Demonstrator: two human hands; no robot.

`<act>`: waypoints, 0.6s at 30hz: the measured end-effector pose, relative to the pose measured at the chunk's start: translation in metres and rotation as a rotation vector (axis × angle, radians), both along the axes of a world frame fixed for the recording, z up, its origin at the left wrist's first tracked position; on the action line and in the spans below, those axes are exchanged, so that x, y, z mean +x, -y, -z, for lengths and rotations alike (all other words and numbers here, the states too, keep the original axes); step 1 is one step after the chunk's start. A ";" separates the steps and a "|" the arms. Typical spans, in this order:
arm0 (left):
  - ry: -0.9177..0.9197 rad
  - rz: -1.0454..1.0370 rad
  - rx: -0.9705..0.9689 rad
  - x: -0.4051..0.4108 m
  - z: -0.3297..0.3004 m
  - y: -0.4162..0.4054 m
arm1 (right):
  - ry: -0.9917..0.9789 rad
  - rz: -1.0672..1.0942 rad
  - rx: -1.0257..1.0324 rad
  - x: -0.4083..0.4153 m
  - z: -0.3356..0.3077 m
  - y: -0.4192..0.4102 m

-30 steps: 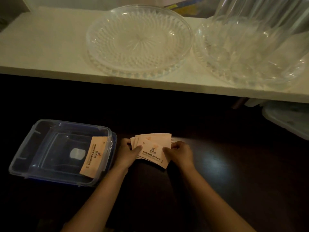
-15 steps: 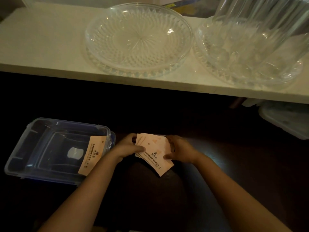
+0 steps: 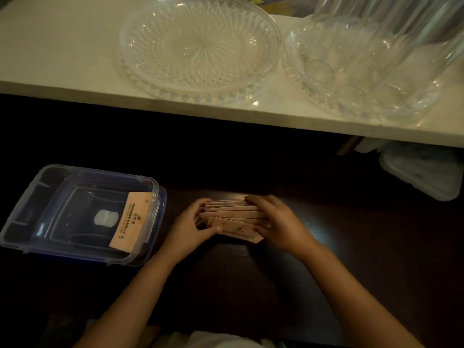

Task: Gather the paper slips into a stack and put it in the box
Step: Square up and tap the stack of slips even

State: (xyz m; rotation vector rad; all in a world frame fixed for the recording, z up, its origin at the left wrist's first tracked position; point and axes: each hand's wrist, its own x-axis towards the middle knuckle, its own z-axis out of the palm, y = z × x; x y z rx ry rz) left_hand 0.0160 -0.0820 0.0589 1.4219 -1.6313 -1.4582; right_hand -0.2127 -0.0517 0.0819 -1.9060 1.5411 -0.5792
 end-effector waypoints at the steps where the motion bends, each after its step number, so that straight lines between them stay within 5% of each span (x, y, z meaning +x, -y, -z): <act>1: -0.010 0.003 -0.050 -0.006 -0.002 -0.003 | -0.047 -0.015 -0.055 -0.006 -0.004 -0.002; 5: -0.012 0.035 -0.063 -0.027 0.010 -0.019 | -0.208 -0.023 -0.112 -0.022 0.006 -0.025; 8: -0.112 -0.046 0.152 -0.044 0.030 -0.038 | -0.247 0.050 -0.025 -0.022 0.030 -0.044; 13: -0.382 -0.252 0.291 -0.074 0.030 -0.048 | 0.115 0.420 0.030 -0.001 0.045 -0.062; 18: -0.409 -0.428 0.119 -0.093 0.017 -0.051 | 0.207 0.538 -0.103 0.016 0.039 -0.073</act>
